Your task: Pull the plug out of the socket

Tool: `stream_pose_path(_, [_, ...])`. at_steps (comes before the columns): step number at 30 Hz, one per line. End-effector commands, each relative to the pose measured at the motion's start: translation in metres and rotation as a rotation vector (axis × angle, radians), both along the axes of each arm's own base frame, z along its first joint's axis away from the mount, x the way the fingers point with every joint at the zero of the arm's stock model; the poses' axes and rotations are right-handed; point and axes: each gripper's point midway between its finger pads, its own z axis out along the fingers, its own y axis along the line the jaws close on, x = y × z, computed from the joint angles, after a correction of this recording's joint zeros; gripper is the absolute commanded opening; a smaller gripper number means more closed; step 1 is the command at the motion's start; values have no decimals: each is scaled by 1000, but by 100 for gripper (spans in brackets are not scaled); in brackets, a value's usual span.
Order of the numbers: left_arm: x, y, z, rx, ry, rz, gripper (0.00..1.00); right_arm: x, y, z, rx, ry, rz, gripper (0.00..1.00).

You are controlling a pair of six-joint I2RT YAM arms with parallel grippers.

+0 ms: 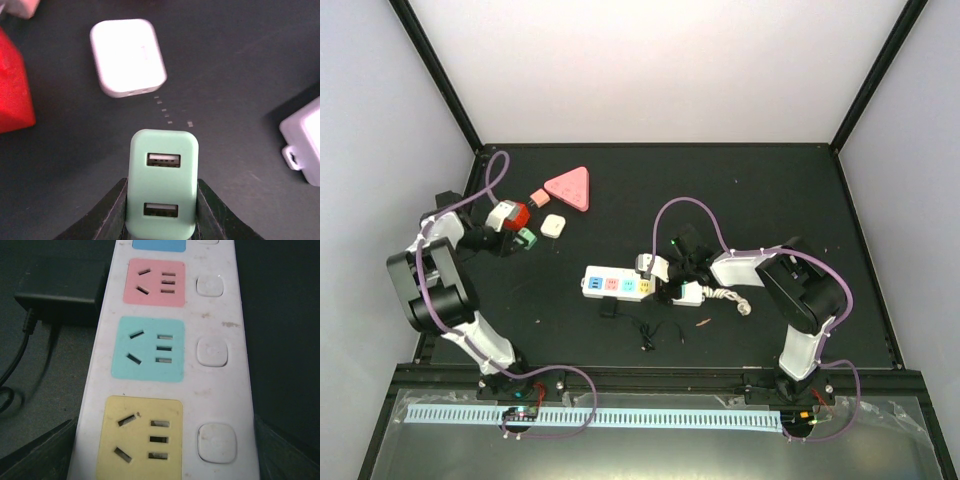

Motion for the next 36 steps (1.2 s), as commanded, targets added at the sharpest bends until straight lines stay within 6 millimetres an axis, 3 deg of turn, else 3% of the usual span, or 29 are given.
stream_pose_path(1, [11,24,-8,-76,65,102,14,-3,-6,-18,-68,32,-22,11])
stream_pose_path(11, [22,56,-46,-115,207,224,18,-2,-6,-19,-71,32,-25,11])
stream_pose_path(14, [23,59,-49,-124,216,236,26,-2,-6,-18,-70,31,-26,11])
stream_pose_path(17, [23,65,-49,-110,215,258,44,-2,-6,-19,-71,35,-28,11])
stream_pose_path(23, [26,75,-41,-45,180,284,67,2,-5,-19,-75,41,-55,11])
stream_pose_path(30, [26,76,-10,6,80,280,80,13,-4,-21,-87,56,-124,9])
stream_pose_path(34, [24,71,7,25,31,262,98,18,-4,-22,-95,60,-152,8])
stream_pose_path(36, [24,67,16,46,1,246,99,20,-4,-22,-95,57,-164,8])
